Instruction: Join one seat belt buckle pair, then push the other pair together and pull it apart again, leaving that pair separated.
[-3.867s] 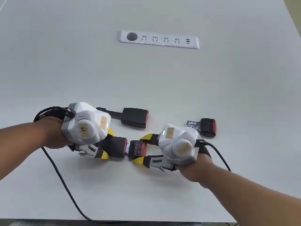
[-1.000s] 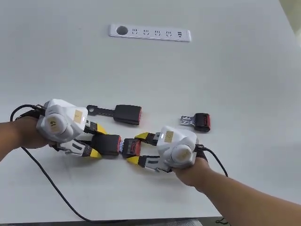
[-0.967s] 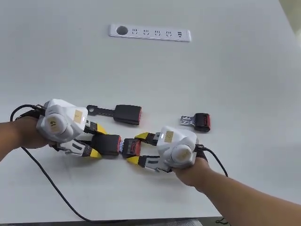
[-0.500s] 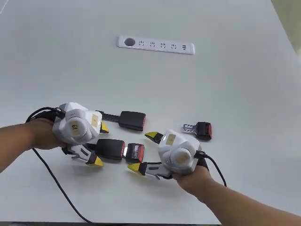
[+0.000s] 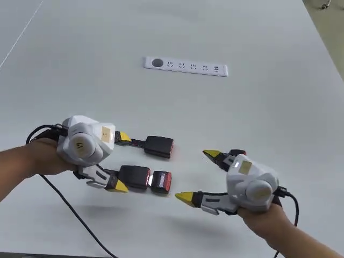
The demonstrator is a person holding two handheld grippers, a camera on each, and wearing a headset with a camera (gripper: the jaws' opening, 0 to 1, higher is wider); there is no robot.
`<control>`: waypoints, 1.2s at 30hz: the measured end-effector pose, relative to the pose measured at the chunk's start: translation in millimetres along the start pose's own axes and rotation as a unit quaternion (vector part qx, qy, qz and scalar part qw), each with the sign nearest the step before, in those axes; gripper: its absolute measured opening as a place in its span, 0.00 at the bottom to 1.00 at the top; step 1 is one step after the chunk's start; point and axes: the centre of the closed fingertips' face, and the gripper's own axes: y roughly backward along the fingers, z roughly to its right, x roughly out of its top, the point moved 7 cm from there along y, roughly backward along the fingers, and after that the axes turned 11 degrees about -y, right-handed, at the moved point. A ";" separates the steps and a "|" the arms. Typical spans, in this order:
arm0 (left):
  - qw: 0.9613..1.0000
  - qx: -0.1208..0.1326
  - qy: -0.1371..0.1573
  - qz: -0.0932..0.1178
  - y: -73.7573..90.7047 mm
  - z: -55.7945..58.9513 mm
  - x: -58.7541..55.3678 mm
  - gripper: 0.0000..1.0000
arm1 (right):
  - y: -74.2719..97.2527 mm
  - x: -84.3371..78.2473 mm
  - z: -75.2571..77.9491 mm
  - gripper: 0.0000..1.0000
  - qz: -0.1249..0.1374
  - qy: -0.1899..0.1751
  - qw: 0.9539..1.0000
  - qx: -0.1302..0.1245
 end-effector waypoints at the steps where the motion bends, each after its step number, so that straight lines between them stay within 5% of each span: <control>1: 1.000 0.001 0.000 0.000 1.3 -0.9 1.9 0.75 | 2.6 0.4 2.7 0.76 0.002 0.000 1.000 0.000; 7: 1.000 0.012 0.000 -0.002 7.3 -15.4 9.3 0.77 | 17.8 -1.3 31.8 0.77 0.016 -0.015 1.000 0.002; 14: 1.000 0.026 0.011 -0.007 2.1 -34.4 14.0 0.79 | 30.5 -20.7 65.4 0.77 -0.014 -0.022 1.000 -0.001; 22: 1.000 0.014 0.007 -0.008 -11.6 -50.5 12.3 0.79 | 46.4 -42.4 101.5 0.74 -0.050 -0.037 0.998 -0.003; 36: 1.000 -0.020 0.004 -0.010 -48.1 -70.4 -1.0 0.78 | 40.5 -63.0 126.7 0.73 -0.100 -0.050 0.994 0.018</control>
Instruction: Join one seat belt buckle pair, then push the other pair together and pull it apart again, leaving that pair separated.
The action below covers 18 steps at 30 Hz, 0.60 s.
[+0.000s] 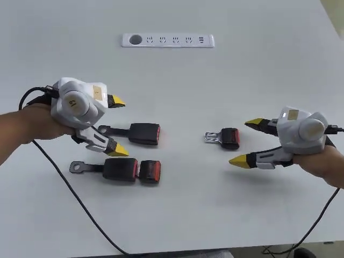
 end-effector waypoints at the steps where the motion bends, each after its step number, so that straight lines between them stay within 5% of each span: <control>1: 1.000 -0.003 0.000 0.001 -3.7 -2.4 -1.1 0.77 | -1.2 0.3 1.3 0.73 -0.003 0.001 1.000 0.002; 18: 0.998 -0.055 -0.018 -0.002 -51.5 -16.1 -9.3 0.66 | -16.9 4.6 19.8 0.65 -0.032 0.025 0.998 0.045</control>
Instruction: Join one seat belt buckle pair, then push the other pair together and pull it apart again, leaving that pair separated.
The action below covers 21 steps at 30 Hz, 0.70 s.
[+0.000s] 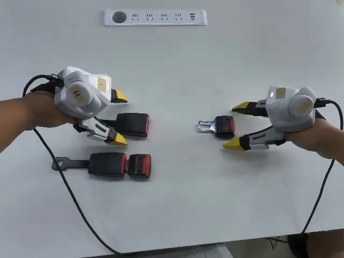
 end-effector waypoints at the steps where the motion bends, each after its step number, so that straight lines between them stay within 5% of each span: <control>1: 1.000 -0.002 0.000 -0.001 -0.9 -0.3 -0.6 0.66 | -0.4 0.6 0.0 0.65 0.001 0.003 1.000 0.003; 21: 0.999 -0.022 -0.039 0.011 -4.0 3.2 1.4 0.47 | -4.9 3.5 5.4 0.44 -0.010 0.055 0.998 0.021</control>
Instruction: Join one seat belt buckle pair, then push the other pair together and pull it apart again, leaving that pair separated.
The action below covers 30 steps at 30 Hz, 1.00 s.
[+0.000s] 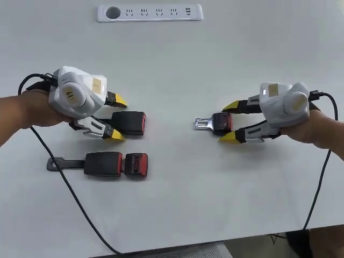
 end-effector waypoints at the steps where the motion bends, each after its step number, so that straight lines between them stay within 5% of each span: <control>1: 1.000 -0.001 -0.001 0.000 -0.1 0.3 0.0 0.46 | -0.1 -0.1 0.5 0.43 0.000 0.000 1.000 0.000; 6: 1.000 -0.003 -0.005 0.005 0.7 0.8 2.7 0.35 | -0.4 -0.9 3.4 0.39 0.005 0.015 1.000 -0.005; 30: 0.999 0.016 0.023 0.018 6.7 4.9 -6.0 0.34 | -1.1 -8.4 3.3 0.36 0.066 -0.018 0.998 -0.008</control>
